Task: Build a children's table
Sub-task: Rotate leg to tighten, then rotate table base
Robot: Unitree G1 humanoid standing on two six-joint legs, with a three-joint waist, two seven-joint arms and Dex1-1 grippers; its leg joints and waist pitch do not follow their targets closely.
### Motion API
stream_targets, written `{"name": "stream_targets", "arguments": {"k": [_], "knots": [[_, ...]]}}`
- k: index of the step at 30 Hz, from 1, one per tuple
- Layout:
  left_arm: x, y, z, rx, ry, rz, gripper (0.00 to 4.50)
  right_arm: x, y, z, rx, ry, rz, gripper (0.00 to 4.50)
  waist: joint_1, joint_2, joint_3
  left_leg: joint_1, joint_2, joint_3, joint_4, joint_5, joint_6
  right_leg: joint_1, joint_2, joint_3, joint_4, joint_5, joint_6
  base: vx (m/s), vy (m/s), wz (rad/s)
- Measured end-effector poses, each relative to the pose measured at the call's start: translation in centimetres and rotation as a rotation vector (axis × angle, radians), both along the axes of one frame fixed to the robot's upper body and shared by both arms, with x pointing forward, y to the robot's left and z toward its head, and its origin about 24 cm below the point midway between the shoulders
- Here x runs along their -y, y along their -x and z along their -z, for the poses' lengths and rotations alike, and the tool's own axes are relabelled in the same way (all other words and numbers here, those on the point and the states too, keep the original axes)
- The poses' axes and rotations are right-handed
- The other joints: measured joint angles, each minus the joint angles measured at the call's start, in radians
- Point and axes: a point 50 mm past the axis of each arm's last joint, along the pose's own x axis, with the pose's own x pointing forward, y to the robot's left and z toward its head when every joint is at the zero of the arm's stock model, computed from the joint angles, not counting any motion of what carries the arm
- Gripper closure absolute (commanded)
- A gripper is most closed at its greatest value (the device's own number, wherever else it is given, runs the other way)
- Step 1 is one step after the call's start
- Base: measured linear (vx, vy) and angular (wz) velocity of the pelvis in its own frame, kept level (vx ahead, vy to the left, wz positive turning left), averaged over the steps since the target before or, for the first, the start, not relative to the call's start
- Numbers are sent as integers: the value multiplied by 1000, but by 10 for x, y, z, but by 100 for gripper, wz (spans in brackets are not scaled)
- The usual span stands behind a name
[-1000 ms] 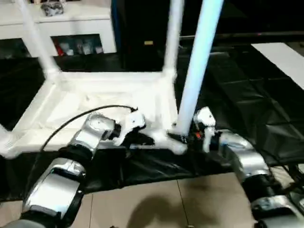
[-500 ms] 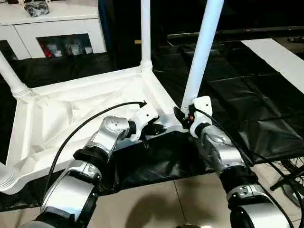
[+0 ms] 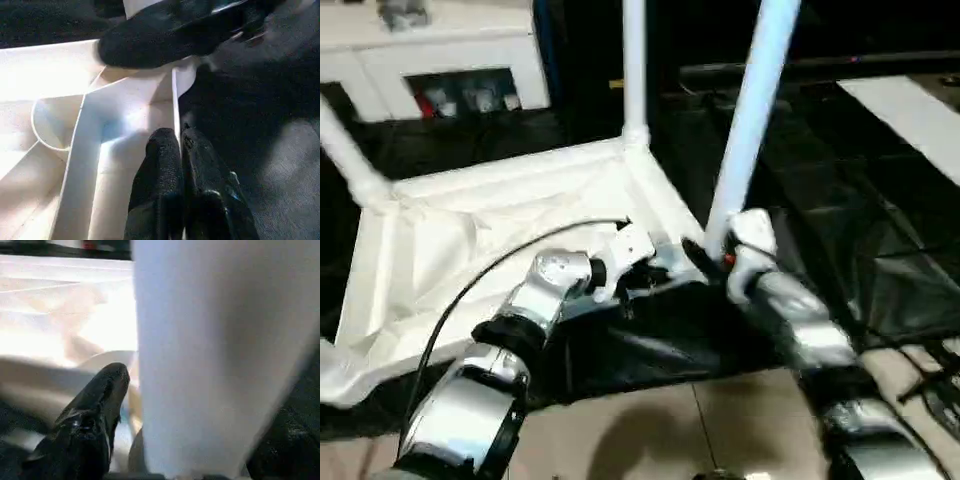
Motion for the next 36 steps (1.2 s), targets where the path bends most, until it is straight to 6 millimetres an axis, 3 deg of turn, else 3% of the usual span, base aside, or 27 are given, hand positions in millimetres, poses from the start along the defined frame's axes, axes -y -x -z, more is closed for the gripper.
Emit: {"name": "stream_targets", "arguments": {"k": [3, 5, 8, 14, 15, 20, 24, 25, 29, 33, 36], "knots": [[0, 0, 0, 0, -2, 9, 450, 17, 12, -6, 7, -19, -56, 125, 10, 3, 1, 0, 0, 0, 0, 0, 0, 1, 0, 0, 0, 0, 0, 0, 0, 0], [2, 2, 0, 7, 2, 35, 450, 37, 26, -12, 5, -23, -131, 125, 24, 15, 3, 0, 0, 2, 0, 0, 0, 3, 0, 1, -3, 0, 0, 0, 0, 0], [2, 3, 1, 12, 6, 39, 450, 57, 41, -20, 3, 0, -207, 125, 35, 20, 1, 0, 0, 2, 0, 0, 1, 3, 0, 0, -3, 0, 0, 0, 0, 0], [5, 3, 3, 20, 15, 29, 450, 58, 56, -21, -26, 6, -330, 125, 35, 25, 1, -1, 1, 1, 2, 0, 0, 2, 0, 0, -2, 2, 2, 0, 0, 0], [5, 3, 2, 23, 15, 30, 407, 59, 58, -23, -29, 11, -339, 115, 35, 24, 1, -1, 1, 0, 2, 0, 1, 2, 0, 0, -3, 2, 2, 0, 0, 0], [0, 5, -2, -20, 86, 35, 373, 63, 64, -29, -49, 32, -369, 115, 36, 20, 3, -3, 1, 1, 2, 2, 6, 0, 0, 0, -3, 2, 2, 0, 0, 0], [-14, 8, -11, -59, 122, 32, 354, 51, 60, -28, -52, -8, -390, 115, 32, 16, 5, -4, 1, 1, 2, 3, 6, -2, 0, 0, -1, 2, 2, 0, 0, 0], [-22, 10, -14, -77, 116, 36, 326, 45, 56, -29, -44, -20, -403, 115, 29, 14, 6, -3, 1, 1, 3, 3, 6, -3, 0, 0, 1, 2, 2, 0, 0, 0], [-63, 25, -20, -179, 73, 31, 295, 22, 40, -31, -28, -46, -434, 115, 31, 10, 9, -1, 2, 1, 3, 2, 4, -4, 1, 0, 5, 1, 3, 0, 0, 0], [-87, 41, -16, -266, 19, 26, 262, 10, 28, -28, -34, -43, -414, 115, 45, 1, 11, -2, 2, 2, 4, 1, -1, -4, 0, 1, 6, 1, 3, 0, 0, 0], [-96, 44, -14, -262, -36, 5, 231, -4, 11, -30, -15, -37, -374, 115, 46, -11, 15, -3, 1, 3, 9, 1, -1, -5, -1, 3, 12, 1, 3, 0, 0, 0]]}}
